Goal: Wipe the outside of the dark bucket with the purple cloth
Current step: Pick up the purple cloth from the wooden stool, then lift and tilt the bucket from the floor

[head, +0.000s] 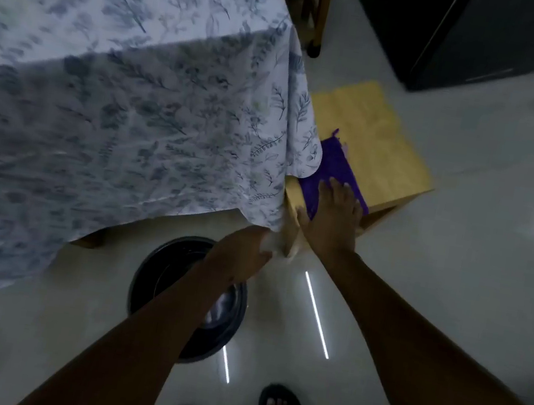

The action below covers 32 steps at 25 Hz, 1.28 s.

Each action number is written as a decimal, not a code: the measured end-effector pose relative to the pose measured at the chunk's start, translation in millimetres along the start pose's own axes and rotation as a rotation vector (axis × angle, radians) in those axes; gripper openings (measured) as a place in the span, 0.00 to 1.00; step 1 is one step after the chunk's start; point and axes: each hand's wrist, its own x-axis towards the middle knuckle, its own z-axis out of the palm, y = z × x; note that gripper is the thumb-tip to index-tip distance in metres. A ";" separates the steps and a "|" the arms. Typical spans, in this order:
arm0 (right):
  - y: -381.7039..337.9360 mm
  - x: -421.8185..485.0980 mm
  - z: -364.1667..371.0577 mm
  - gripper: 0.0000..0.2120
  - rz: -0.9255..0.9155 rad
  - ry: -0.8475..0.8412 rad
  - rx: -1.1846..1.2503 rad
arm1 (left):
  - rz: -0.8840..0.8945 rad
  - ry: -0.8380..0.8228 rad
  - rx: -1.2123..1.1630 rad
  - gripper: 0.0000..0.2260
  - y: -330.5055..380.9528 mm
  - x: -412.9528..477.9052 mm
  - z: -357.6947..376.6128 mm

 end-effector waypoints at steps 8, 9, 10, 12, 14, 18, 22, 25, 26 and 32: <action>11.5 -1.7 20.9 0.26 -0.172 0.266 -0.145 | -0.075 -0.050 0.111 0.26 -67.3 16.5 82.3; 11.2 -12.6 20.1 0.26 -0.196 0.290 -0.090 | -0.114 -0.075 0.116 0.25 -76.0 12.5 96.7; 9.8 -25.9 22.8 0.25 -0.217 0.322 -0.015 | -0.153 -0.090 0.115 0.24 -84.0 8.7 110.6; 2.7 -57.7 35.3 0.25 -0.237 0.363 0.136 | -0.188 -0.070 0.151 0.26 -97.2 2.2 138.9; -7.5 -84.4 55.6 0.24 -0.236 0.374 0.252 | -0.148 0.013 0.220 0.31 -107.0 -1.3 162.7; -25.3 -116.3 102.5 0.24 -0.137 0.319 0.478 | -0.201 0.114 0.084 0.37 -120.1 -4.2 193.3; -31.1 -133.0 143.1 0.23 -0.035 0.162 0.615 | -0.306 0.158 0.040 0.35 -130.3 -20.3 188.8; -35.6 -149.6 156.7 0.18 -0.030 0.056 0.606 | -0.339 0.290 0.100 0.29 -143.3 -45.6 166.5; -37.1 -153.8 159.1 0.16 -0.037 0.035 0.593 | -0.328 0.361 0.124 0.26 -149.6 -54.3 155.6; -40.6 -166.8 155.6 0.18 -0.238 -0.054 0.460 | -0.216 0.696 0.014 0.14 -206.8 -84.2 134.8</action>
